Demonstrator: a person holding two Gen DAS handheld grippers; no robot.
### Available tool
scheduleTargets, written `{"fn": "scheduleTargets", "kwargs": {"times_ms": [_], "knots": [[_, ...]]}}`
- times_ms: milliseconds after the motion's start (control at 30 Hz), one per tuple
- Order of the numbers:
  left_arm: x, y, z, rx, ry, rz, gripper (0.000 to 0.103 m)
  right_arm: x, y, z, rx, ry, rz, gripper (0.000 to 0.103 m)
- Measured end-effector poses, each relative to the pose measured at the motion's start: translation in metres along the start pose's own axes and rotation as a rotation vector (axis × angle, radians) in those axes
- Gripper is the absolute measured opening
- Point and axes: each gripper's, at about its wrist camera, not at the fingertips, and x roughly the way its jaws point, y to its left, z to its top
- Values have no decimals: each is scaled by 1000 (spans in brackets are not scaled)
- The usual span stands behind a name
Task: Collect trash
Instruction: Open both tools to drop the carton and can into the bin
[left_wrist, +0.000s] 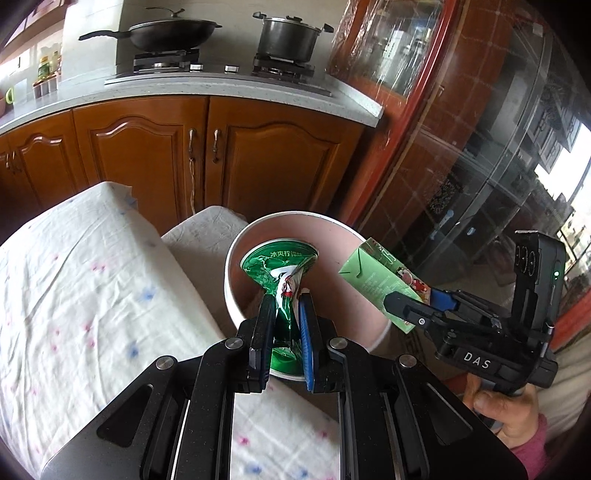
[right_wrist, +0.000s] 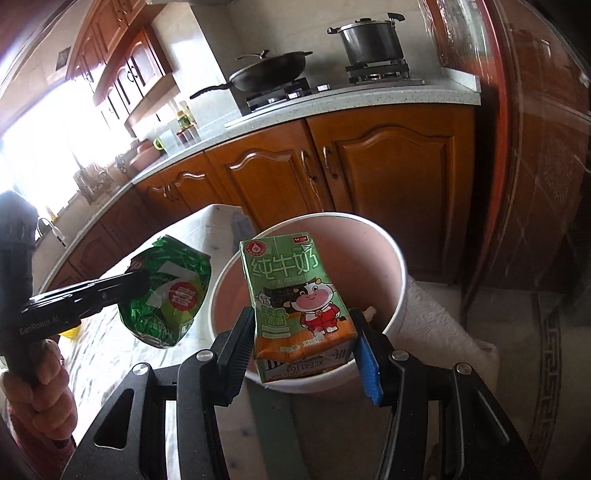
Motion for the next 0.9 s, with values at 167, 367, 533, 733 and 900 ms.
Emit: {"fn": "scheduleTargets", "kwargs": {"times_ms": [167, 367, 533, 733, 900], "knots": [[20, -5, 7, 20, 39, 18, 12, 10, -6, 6, 5, 19, -13, 51], [36, -7, 12, 30, 67, 33, 12, 17, -14, 11, 3, 40, -20, 49], [50, -6, 19, 22, 93, 37, 12, 24, -18, 14, -10, 52, -31, 49], [65, -4, 18, 16, 137, 36, 18, 24, -20, 19, 3, 37, -33, 51], [63, -2, 15, -1, 131, 34, 38, 26, -23, 19, 22, 41, -34, 51]]}}
